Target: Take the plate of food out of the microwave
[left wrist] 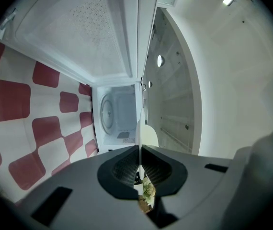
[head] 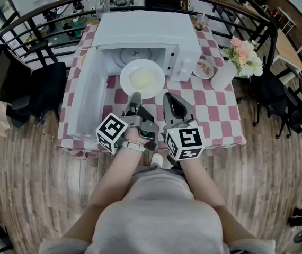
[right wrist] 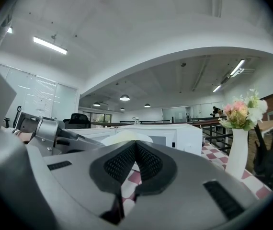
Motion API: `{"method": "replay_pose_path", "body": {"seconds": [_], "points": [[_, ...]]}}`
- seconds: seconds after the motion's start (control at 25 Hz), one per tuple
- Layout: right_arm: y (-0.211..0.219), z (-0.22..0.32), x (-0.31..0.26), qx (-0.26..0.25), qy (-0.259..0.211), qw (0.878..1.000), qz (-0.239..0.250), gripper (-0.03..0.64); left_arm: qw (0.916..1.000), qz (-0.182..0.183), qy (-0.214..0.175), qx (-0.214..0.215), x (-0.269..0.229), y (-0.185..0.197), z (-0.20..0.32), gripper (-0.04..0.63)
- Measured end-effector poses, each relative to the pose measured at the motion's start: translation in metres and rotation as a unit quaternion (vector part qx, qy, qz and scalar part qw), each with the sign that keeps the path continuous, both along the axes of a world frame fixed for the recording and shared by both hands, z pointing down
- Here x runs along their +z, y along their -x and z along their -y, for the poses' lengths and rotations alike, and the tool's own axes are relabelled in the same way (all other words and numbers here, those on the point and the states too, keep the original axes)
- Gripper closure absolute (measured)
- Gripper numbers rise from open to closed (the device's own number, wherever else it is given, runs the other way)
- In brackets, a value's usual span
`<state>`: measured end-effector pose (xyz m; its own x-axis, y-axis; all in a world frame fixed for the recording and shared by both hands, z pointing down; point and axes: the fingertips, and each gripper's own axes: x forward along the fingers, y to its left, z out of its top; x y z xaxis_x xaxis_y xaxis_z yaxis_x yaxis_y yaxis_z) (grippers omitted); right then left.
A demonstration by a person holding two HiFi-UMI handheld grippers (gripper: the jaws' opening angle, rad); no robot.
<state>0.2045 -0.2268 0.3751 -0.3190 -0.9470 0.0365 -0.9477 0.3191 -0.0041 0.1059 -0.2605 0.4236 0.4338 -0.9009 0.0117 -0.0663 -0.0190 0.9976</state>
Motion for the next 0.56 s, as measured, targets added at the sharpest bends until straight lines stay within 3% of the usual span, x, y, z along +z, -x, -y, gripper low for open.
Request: {"method": "replay_pose_path", "body": {"seconds": [0.56], "points": [[-0.001,0.015,-0.001,-0.007,-0.006,1.0,-0.006,0.594,1.0,-0.002,0.001,-0.001,0.002,-0.004,0.011,0.578]]}}
